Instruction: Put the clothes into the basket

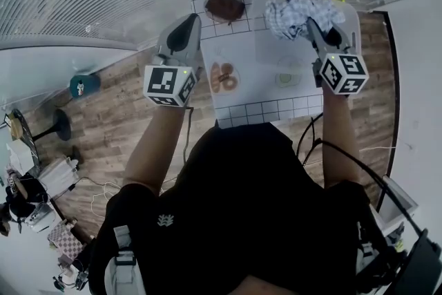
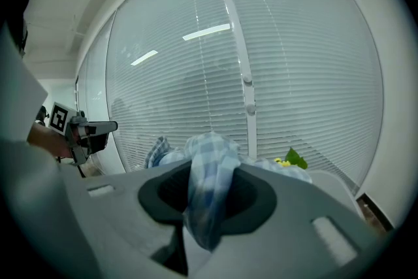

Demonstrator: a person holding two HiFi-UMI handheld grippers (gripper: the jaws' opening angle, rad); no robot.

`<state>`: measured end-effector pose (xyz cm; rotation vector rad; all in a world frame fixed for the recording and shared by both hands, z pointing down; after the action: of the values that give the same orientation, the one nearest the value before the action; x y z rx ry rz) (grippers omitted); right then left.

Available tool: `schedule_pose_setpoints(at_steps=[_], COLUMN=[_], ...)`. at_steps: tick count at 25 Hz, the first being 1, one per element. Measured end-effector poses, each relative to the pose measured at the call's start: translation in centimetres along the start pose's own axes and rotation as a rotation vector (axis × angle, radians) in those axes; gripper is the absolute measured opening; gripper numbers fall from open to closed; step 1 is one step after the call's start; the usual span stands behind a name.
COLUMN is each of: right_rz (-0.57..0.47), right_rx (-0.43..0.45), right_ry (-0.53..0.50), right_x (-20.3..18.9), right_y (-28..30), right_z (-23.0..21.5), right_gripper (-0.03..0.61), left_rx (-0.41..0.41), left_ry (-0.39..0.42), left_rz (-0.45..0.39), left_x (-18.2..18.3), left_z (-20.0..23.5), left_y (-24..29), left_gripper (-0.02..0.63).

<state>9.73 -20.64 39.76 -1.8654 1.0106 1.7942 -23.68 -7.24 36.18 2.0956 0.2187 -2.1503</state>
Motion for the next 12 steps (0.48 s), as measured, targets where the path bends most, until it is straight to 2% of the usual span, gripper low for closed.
schedule_pose_setpoints(at_steps=[12], right_rz=[0.035], right_rx=[0.017], right_ry=[0.018], right_x=[-1.9], right_y=[1.8], right_z=[0.2], right_gripper=[0.103], left_rx=[0.015], left_ry=[-0.017], left_rz=[0.038], left_x=[-1.9], left_z=[0.8], left_y=[-0.2], left_gripper=[0.006])
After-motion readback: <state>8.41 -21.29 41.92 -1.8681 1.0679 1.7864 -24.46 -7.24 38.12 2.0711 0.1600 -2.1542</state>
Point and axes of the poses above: the fingertips, and each gripper's own axes: y forward along the fingers, z to its left, x out of its top, the point moved 8 cm from there along -y, backward along the fingers, and after that the axes turned 8 degrees about -z, right-handed, at the moved point
